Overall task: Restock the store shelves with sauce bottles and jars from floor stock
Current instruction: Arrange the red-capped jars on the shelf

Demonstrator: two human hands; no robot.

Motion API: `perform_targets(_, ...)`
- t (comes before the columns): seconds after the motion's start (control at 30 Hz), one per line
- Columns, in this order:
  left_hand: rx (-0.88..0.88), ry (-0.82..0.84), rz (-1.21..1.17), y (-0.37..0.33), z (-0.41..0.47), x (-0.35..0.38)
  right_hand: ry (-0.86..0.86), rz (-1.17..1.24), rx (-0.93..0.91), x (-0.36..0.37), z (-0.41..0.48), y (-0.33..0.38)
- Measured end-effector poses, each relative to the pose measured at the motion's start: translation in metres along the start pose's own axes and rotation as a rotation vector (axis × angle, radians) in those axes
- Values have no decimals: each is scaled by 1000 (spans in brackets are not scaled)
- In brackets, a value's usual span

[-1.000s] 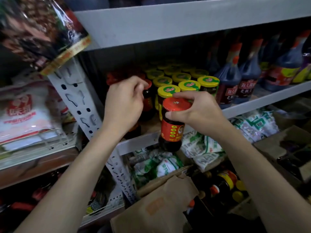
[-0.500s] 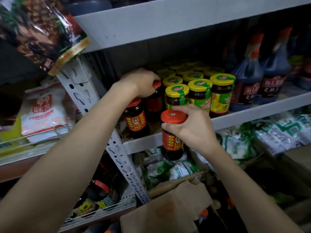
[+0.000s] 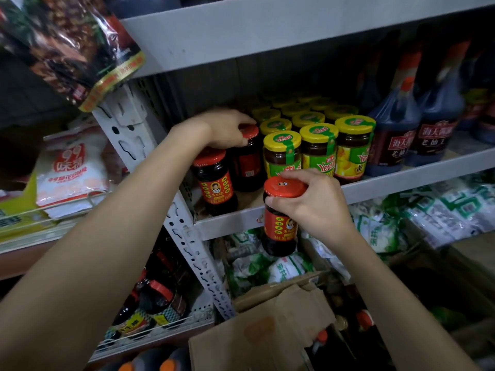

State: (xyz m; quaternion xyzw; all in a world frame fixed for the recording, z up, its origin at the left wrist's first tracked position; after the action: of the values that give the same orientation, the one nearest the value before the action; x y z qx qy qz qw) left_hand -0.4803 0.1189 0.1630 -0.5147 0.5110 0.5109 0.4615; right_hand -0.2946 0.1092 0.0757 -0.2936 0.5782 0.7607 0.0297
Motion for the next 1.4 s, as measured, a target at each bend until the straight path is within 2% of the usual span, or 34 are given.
perform_targets(0.17, -93, -68, 108, 9, 3, -9, -25, 6, -15, -5, 0, 5)
perform_targets(0.33, 36, 1, -67, -1, 0, -6, -7, 14, -13, -4, -1, 3)
perform_targets(0.4, 65, 24, -53, -4, -2, -5, 0, 12, -14, -2, 0, 2)
perform_targets(0.6, -23, -46, -9, 3, 6, -10, 14, -12, -22, 2, -2, -1)
perform_targets(0.77, 68, 33, -111, -3, 2, -1, 32, -17, -22, 6, -3, -3)
perform_targets(0.97, -19, -54, -43, 5, 6, -10, 22, -31, -31, 8, -5, -1)
perform_targets(1.1, 64, -1, -130, 1, 0, -3, 18, -34, -31, 6, -5, -1)
perform_targets(1.4, 51, -46, -57, 1, 0, -5, 30, -49, -20, 8, -7, -2)
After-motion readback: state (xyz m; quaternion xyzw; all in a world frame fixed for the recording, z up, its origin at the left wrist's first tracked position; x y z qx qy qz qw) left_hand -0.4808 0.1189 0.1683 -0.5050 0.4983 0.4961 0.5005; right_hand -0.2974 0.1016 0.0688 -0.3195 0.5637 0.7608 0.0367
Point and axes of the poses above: each hand's wrist, its own z-axis towards the middle knuckle, its own x-axis out of the palm, y = z × x, the point moved 10 cm from there along z, towards the middle knuckle, and after that the axes turned 14 degrees about x, right-handed, at the moved point
